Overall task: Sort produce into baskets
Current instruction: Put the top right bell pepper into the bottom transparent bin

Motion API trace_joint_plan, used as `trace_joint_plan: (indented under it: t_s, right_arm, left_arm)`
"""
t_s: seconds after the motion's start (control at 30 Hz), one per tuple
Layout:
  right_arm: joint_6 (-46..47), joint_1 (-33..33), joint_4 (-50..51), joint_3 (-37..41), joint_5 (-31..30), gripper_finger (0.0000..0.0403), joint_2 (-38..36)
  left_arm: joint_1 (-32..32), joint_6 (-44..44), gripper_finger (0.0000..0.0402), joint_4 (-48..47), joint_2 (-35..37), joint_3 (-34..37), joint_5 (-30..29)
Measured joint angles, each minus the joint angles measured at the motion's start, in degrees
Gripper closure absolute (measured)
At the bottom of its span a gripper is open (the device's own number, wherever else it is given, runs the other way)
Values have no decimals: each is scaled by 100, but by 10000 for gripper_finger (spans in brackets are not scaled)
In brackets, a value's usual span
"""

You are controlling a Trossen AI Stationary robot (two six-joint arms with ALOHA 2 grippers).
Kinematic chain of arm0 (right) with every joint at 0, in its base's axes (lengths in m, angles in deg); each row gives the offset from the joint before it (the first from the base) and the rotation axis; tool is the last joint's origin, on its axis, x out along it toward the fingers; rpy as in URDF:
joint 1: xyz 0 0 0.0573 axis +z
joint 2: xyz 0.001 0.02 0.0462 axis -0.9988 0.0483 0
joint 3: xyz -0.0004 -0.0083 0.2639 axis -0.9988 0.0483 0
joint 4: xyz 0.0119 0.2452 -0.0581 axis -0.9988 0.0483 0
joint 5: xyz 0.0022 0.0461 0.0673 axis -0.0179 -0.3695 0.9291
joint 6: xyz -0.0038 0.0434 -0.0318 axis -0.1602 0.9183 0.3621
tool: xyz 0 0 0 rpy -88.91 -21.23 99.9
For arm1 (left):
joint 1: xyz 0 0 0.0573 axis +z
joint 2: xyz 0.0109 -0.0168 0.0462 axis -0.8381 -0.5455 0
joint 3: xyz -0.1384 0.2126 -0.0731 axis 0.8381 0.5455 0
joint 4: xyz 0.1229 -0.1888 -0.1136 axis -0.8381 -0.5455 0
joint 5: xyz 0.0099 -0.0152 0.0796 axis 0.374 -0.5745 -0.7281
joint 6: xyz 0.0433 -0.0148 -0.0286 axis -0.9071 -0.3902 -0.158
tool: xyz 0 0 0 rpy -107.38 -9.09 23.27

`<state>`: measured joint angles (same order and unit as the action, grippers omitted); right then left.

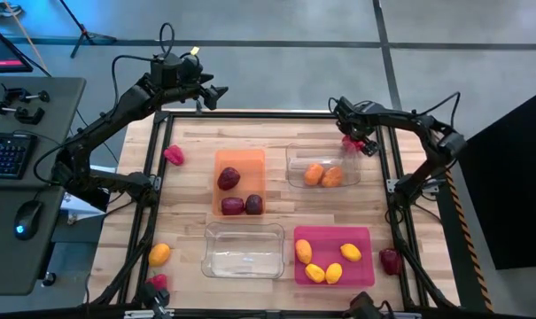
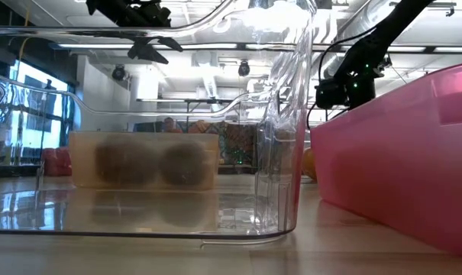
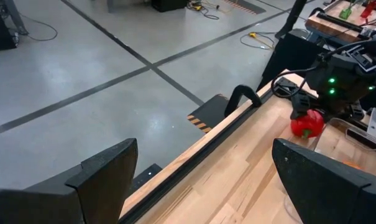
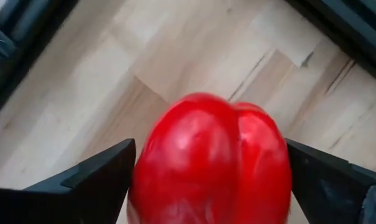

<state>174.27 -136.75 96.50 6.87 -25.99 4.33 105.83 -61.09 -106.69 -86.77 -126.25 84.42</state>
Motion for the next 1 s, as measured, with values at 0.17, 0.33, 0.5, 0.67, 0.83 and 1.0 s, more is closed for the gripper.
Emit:
trace_joint_plan:
  t_s: [0.17,0.33,0.5,0.67,0.83,1.0]
  right_arm:
    - [151,-99,-21,0,416,24,202]
    - [148,-153,-123,0,284,24,254]
    - [114,-151,-179,0,106,24,254]
    - [146,-241,-222,0,340,41,259]
    - [-342,-423,-450,0,741,105,261]
    - [-1059,-618,-637,0,951,130,-98]
  left_arm:
    - [1,0,41,0,0,0,2]
    - [-1,0,41,0,0,0,2]
    - [-1,0,41,0,0,0,2]
    - [-1,2,41,0,0,0,2]
    - [-1,0,41,0,0,0,2]
    - [-1,2,41,0,0,0,2]
